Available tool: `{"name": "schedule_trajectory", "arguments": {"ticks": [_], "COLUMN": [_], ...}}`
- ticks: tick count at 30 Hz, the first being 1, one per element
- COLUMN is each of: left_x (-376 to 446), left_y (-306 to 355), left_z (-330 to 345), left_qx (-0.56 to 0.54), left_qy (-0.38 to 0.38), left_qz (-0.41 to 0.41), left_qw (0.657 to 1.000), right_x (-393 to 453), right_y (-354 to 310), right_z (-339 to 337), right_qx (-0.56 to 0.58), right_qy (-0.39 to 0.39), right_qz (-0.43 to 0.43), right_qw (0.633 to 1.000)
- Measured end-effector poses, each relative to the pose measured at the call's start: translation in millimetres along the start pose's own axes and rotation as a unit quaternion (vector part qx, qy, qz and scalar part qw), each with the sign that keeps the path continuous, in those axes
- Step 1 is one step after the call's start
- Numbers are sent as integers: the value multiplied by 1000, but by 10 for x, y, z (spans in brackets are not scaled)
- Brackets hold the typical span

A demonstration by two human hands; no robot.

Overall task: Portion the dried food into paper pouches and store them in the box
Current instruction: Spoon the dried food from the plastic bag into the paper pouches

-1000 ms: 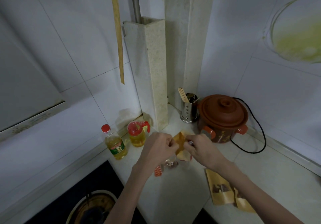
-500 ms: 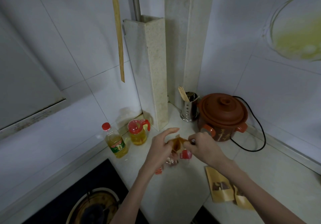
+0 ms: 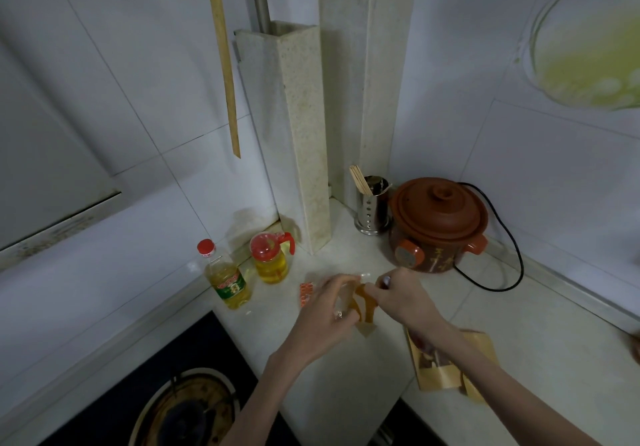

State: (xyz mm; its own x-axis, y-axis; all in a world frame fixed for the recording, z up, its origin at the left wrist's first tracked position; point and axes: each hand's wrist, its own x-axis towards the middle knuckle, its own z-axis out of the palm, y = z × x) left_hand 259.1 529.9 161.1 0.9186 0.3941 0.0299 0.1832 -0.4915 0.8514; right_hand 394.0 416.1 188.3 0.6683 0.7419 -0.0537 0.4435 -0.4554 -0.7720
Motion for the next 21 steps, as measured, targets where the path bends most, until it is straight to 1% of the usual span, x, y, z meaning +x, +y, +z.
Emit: {"name": "schedule_trajectory", "arguments": {"ticks": [1, 3, 6, 7, 10, 13, 15, 17, 19, 21], "left_x": [-17, -39, 4, 29, 83, 75, 46, 3, -48, -85], "left_y": [-8, -24, -45, -50, -84, -185, -276, -405, -541, -679], "left_z": [61, 173, 309, 347, 467, 556, 583, 596, 599, 602], "left_qx": [-31, -43, 20, 2, -143, -211, -223, -223, -214, -197], "left_qy": [-10, -4, 39, 49, 78, 128, 163, 187, 176, 146], "left_qz": [-5, -9, -8, -17, -48, -62, -96, -156, -200, -239], "left_qw": [999, 999, 999, 999, 985, 967, 956, 944, 940, 940], "right_x": [4, 20, 31, 36, 59, 59, 45, 29, 14, 2], "right_y": [-9, -23, -78, -104, -160, -101, -10, 111, 268, 445], "right_z": [29, 66, 108, 128, 171, 215, 244, 270, 290, 330], "right_qx": [-1, 12, 55, 62, 40, 25, 30, 47, 34, 21], "right_qy": [9, 16, 26, 31, 46, 40, 24, 9, -10, -31], "right_qz": [4, 17, 40, 44, 49, 65, 77, 94, 111, 130], "right_qw": [1000, 1000, 997, 997, 997, 997, 996, 994, 993, 991]}}
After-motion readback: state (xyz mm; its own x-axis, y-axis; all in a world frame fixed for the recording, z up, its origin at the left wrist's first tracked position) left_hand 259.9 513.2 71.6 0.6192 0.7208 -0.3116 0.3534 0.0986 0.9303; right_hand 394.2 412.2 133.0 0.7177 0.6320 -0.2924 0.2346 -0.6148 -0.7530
